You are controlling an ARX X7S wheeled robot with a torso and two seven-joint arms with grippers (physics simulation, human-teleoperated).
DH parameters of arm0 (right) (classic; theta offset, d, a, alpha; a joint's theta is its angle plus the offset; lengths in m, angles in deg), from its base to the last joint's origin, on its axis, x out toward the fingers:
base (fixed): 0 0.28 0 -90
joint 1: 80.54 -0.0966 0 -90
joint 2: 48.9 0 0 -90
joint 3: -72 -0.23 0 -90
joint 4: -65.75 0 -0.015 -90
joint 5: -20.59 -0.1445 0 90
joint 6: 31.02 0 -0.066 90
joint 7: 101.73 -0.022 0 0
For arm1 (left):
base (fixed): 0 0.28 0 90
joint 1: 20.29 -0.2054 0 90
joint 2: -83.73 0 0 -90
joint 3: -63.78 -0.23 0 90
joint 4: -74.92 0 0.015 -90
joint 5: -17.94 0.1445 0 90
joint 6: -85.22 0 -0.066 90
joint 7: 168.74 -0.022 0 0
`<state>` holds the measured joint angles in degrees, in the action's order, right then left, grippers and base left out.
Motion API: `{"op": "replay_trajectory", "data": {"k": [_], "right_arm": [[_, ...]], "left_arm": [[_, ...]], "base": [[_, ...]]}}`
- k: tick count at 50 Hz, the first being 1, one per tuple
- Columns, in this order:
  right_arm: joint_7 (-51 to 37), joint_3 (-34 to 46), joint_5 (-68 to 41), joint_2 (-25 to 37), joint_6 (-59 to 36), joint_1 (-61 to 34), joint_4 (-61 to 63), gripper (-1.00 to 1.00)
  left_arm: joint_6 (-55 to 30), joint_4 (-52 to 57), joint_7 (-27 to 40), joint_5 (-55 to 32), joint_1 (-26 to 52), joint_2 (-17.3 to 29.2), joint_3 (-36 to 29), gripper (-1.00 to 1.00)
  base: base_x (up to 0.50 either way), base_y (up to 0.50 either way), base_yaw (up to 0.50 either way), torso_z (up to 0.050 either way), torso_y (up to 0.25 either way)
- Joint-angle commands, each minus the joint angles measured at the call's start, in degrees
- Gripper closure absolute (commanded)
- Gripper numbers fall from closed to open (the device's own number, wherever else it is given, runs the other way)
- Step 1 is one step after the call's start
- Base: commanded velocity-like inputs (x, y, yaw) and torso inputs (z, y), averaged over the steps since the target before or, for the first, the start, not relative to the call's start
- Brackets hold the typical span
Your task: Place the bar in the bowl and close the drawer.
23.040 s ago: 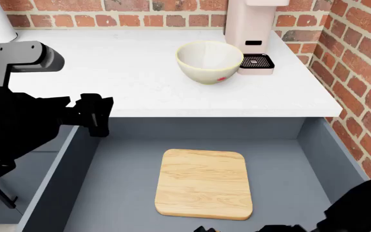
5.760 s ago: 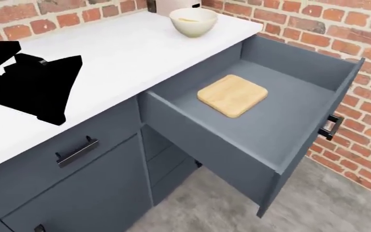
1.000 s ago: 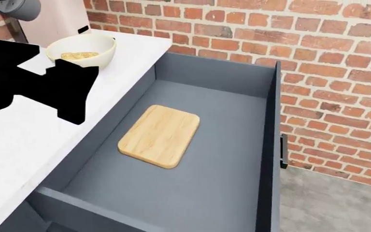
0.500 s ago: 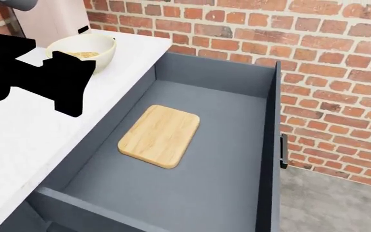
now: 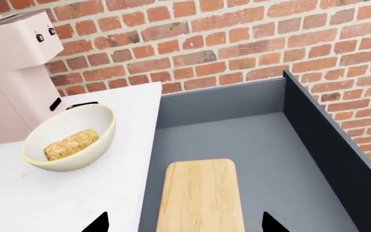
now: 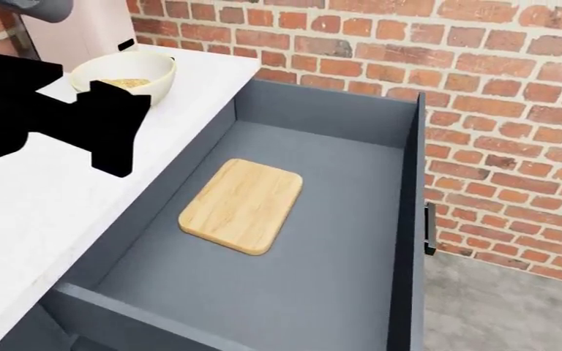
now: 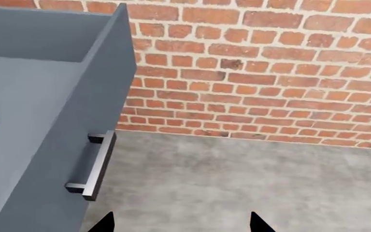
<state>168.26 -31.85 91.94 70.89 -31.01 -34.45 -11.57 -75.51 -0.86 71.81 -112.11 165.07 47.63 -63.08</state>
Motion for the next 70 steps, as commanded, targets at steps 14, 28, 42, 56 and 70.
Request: {"op": "replay_trajectory", "data": {"k": [14,28,42,56,70], "right_arm": [[-5.68,-16.48,-6.90,-3.71,4.75,9.00,-1.97,-1.00],[-19.21,-25.87,-12.21,-7.10,14.31,10.64,-10.00,-1.00],[-33.50,-25.04,-10.73,-8.03,24.12,14.80,-13.40,-1.00],[-43.71,-19.23,-8.12,-8.04,34.12,20.68,-14.67,-1.00],[-52.13,-11.72,-3.89,-7.13,40.84,23.67,-19.45,-1.00]], "left_arm": [[0.54,0.00,-0.85,1.02,-0.57,-0.55,-0.56,-1.00],[0.87,0.23,-0.67,0.88,-0.33,-0.85,-1.18,-1.00],[0.93,0.17,-1.46,1.93,-0.96,-1.15,-1.48,-1.00],[0.98,0.18,-2.25,2.80,-1.54,-1.19,-1.67,-1.00],[1.07,0.20,-2.73,3.22,-1.75,-1.16,-1.94,-1.00]], "base": [[0.00,0.00,0.00,0.000,0.000],[0.00,0.00,0.00,0.000,0.000],[0.00,0.00,0.00,0.000,0.000],[0.00,0.00,0.00,0.000,0.000],[0.00,0.00,0.00,0.000,0.000]]}}
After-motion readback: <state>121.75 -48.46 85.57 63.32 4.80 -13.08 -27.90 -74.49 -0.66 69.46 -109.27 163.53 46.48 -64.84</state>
